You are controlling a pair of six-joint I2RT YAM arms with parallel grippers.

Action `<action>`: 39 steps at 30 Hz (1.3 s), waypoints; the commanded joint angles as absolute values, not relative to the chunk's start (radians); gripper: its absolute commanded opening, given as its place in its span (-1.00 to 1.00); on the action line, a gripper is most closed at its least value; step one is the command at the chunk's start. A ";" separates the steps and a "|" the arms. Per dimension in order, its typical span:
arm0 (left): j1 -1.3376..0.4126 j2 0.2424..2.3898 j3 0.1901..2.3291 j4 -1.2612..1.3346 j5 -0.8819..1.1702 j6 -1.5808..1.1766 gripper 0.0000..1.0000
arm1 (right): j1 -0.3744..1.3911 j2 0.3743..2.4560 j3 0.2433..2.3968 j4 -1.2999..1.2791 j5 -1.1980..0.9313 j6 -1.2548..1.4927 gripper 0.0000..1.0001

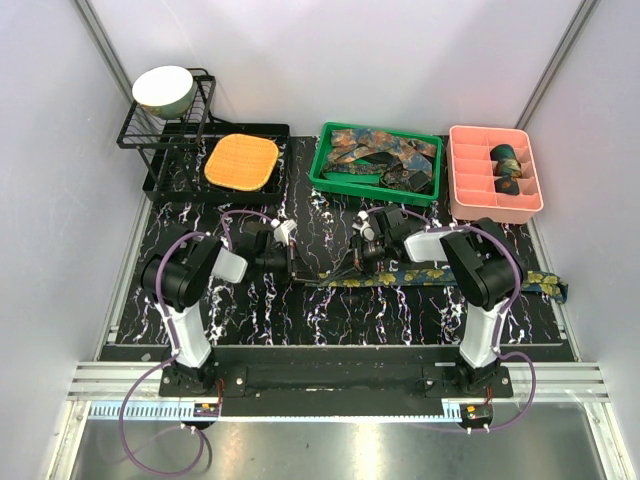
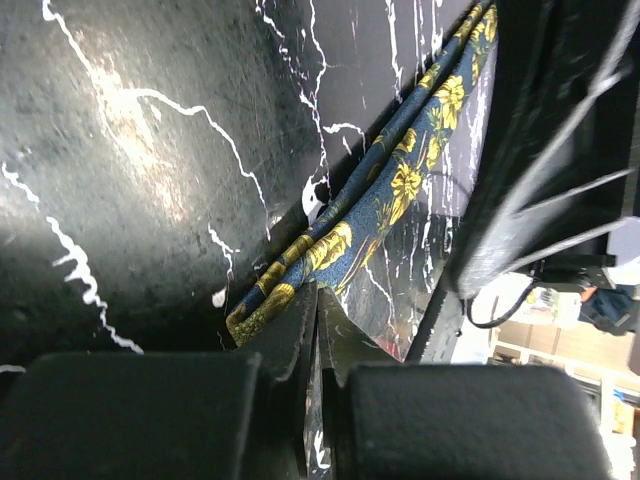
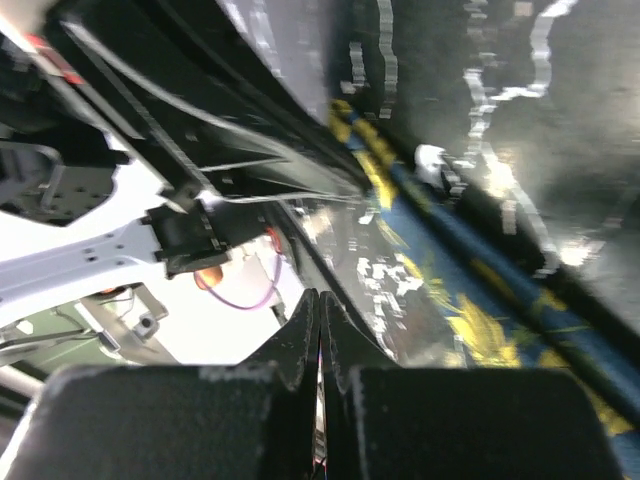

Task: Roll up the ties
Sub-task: Flatten out the tie at the center of the board.

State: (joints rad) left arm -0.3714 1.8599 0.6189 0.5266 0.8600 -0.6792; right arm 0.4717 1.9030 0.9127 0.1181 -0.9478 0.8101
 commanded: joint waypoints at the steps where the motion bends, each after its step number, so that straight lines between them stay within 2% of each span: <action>1: -0.362 1.907 0.618 0.508 0.801 -0.650 -0.93 | 0.480 1.947 0.951 0.008 -0.905 0.686 -1.00; 9: -0.345 1.893 0.597 0.468 0.785 -0.601 -0.95 | 0.445 2.069 0.968 -0.048 -0.851 0.614 -1.00; 12: -0.334 1.898 0.598 0.433 0.778 -0.581 -0.96 | 0.410 2.111 0.966 -0.045 -0.894 0.614 -1.00; 15: -0.333 1.896 0.603 0.417 0.776 -0.571 -0.97 | 0.400 2.035 0.988 -0.067 -0.969 0.560 -1.00; 16: -0.334 1.898 0.607 0.414 0.779 -0.569 -0.97 | 0.402 1.998 1.008 -0.101 -0.989 0.542 -0.93; 17: -0.333 1.896 0.610 0.414 0.782 -0.569 -0.97 | 0.402 1.959 1.021 -0.130 -1.003 0.508 -0.58; 19: -0.334 1.898 0.620 0.405 0.782 -0.565 -0.97 | 0.400 1.867 1.093 -0.306 -0.989 0.327 -0.26; 20: -0.333 1.898 0.623 0.402 0.785 -0.563 -0.97 | 0.400 1.847 1.126 -0.381 -0.980 0.249 -0.04; 21: -0.333 1.901 0.624 0.396 0.784 -0.557 -0.97 | 0.402 1.820 1.187 -0.520 -0.939 0.088 0.06; 24: -0.334 1.907 0.629 0.387 0.787 -0.549 -0.97 | 0.408 1.810 1.276 -0.694 -0.809 -0.165 0.35; 27: -0.333 1.907 0.627 0.388 0.788 -0.552 -0.98 | 0.440 1.825 1.312 -0.750 -0.655 -0.352 0.70; 32: -0.333 1.908 0.634 0.380 0.792 -0.551 -0.98 | 0.505 1.839 1.276 -0.701 -0.448 -0.599 0.80; 39: -0.333 1.905 0.630 0.374 0.790 -0.543 -0.98 | 0.531 1.867 1.246 -0.658 -0.385 -0.736 0.82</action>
